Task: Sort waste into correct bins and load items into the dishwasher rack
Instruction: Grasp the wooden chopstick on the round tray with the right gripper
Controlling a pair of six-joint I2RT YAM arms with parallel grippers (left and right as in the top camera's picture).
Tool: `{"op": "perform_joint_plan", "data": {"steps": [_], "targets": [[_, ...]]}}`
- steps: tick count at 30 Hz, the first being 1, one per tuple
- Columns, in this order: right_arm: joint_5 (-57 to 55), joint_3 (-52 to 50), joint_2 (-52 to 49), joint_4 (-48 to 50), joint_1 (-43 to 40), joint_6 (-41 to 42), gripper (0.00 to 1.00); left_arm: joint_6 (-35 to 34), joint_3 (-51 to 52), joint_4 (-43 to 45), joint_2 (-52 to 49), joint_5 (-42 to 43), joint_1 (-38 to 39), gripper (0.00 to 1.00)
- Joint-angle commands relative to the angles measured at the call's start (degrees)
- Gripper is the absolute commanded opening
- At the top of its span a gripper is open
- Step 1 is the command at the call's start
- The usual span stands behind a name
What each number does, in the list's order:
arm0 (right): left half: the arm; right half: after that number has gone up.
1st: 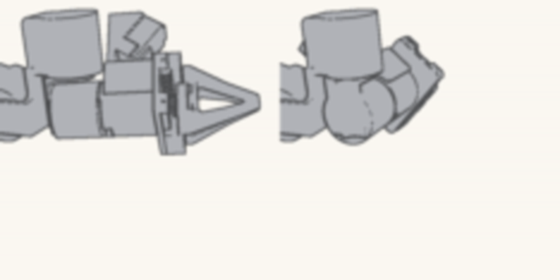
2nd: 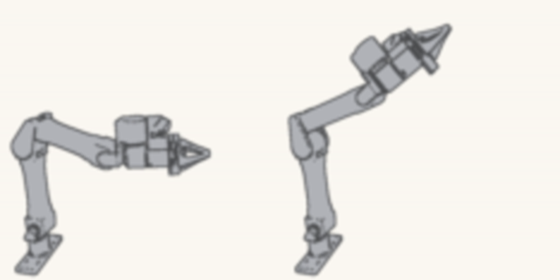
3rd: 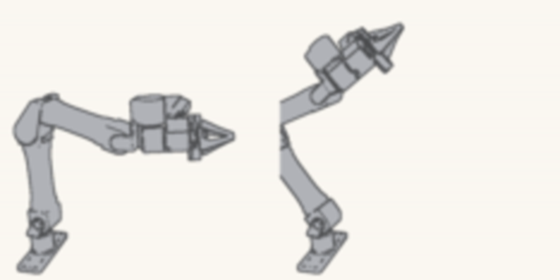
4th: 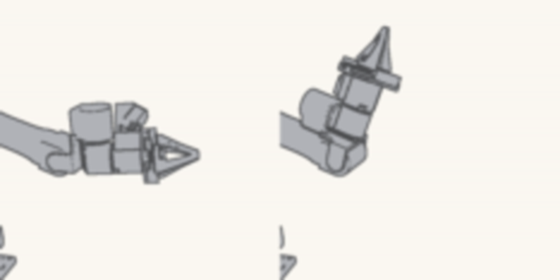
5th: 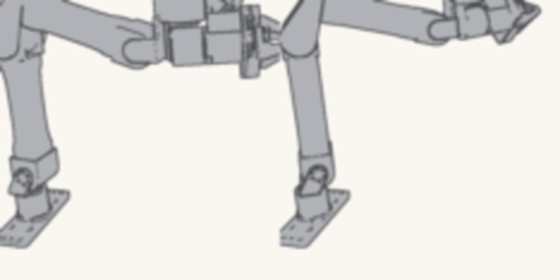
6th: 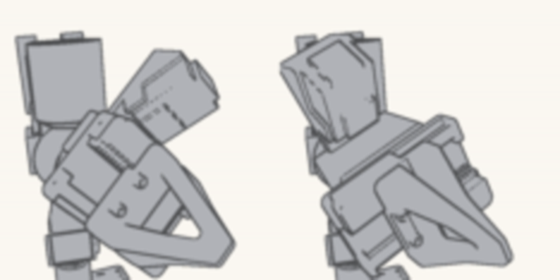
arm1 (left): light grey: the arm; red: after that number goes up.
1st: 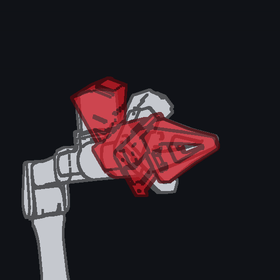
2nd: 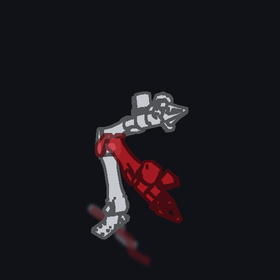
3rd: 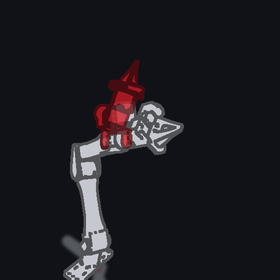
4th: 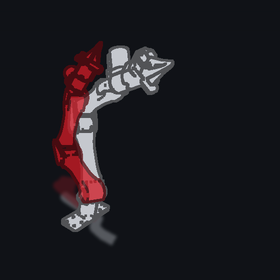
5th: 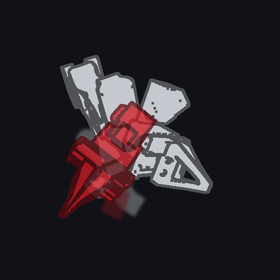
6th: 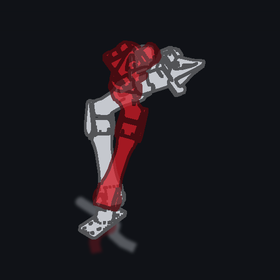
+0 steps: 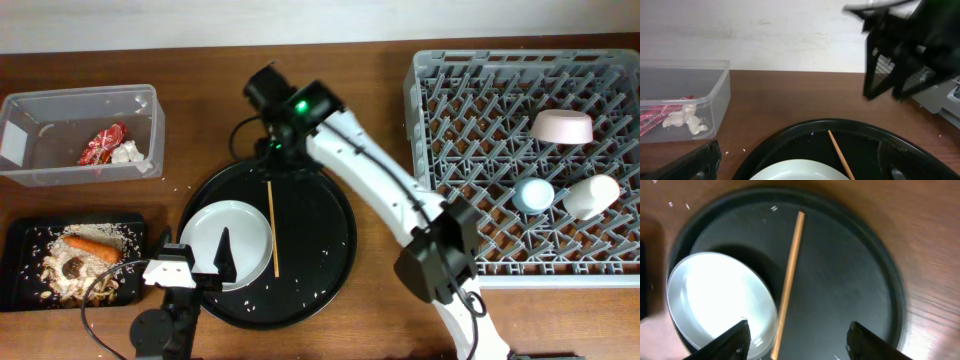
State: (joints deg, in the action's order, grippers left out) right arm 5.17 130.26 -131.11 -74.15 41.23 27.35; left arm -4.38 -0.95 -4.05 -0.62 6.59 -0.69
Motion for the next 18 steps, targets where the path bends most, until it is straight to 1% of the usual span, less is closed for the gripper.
{"op": "perform_joint_plan", "data": {"steps": [1, 3, 4, 8, 11, 18], "targets": [[-2.9, -6.7, -1.2, 6.1, 1.6, 4.5, 0.64, -0.7, 0.5, 0.0, 0.3, -0.4, 0.3, 0.99], [-2.9, -12.1, -1.4, 11.4, 1.8, 7.2, 0.62, -0.7, 0.5, 0.0, 0.3, -0.4, 0.3, 0.99], [-2.9, -15.6, -1.4, 15.2, 1.9, 7.3, 0.61, -0.7, 0.5, 0.0, 0.3, -0.4, 0.3, 0.99], [-3.1, -20.9, -1.6, 21.2, 2.0, 7.3, 0.59, -0.7, 0.5, 0.0, 0.3, -0.4, 0.3, 0.99], [-6.1, -21.5, -2.1, 21.8, 3.0, 9.2, 0.58, -0.7, 0.5, 0.0, 0.3, -0.4, 0.3, 0.99], [-6.4, -21.5, -5.3, 23.6, 4.9, 10.7, 0.58, -0.7, 0.5, 0.0, 0.3, -0.4, 0.3, 0.99]]}}
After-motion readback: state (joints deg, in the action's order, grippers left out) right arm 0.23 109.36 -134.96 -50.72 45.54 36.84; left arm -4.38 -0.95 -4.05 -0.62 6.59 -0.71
